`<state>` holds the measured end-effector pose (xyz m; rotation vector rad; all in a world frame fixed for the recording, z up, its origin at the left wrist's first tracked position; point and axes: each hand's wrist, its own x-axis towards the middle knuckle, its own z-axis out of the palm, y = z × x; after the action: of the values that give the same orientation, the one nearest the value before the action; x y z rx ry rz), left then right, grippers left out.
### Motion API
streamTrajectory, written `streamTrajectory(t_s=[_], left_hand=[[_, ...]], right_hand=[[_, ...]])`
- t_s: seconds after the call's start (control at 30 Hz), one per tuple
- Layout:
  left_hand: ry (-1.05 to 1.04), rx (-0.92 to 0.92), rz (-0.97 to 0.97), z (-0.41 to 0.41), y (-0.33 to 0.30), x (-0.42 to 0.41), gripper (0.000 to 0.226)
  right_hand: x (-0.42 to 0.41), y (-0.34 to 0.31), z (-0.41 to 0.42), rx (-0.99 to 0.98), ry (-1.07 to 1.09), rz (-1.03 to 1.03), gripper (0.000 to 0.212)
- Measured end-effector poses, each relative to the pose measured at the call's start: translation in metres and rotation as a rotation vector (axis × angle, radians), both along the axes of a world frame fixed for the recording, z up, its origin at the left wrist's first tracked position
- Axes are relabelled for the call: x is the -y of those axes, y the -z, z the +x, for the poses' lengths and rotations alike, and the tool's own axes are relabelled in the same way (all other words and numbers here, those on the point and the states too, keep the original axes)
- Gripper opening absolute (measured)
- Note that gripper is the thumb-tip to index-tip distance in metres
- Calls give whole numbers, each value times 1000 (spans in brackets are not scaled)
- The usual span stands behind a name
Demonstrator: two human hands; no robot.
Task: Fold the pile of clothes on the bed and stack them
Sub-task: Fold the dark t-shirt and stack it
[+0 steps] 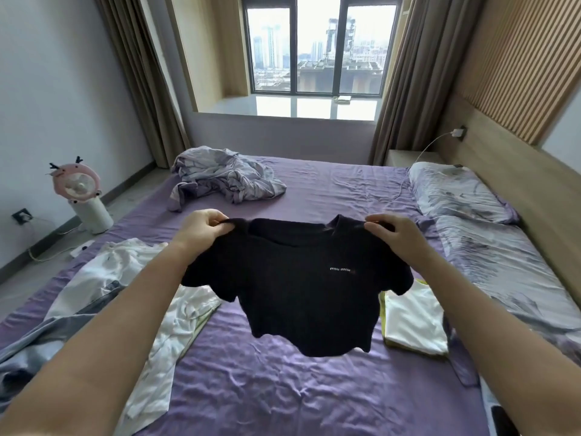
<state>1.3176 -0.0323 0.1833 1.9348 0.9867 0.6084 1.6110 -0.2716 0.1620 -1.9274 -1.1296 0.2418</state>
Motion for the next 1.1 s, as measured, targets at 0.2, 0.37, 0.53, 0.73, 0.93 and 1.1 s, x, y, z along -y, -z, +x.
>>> streamTrajectory(t_s=[0.2,0.37,0.53,0.73,0.93,1.1], left_hand=[[-7,113,156,7,15,15,12],[65,130,-76,-21,43,36,5],[244,-14,-310,-66,74,43,20],[251,-95,-417,-62,88,11,39],[225,-501,-18,-3,191,-21,12],[196,-681,-94,19,308,-25,13]], right_hand=[[27,3,-2,-146,-36,18,14],[62,25,-22,-446,-132,41,10],[89,70,-36,-743,-269,-179,23],[72,108,-38,-937,-228,-233,22],[14,189,-31,-658,65,-410,8],[-11,293,-37,-455,211,-694,14]])
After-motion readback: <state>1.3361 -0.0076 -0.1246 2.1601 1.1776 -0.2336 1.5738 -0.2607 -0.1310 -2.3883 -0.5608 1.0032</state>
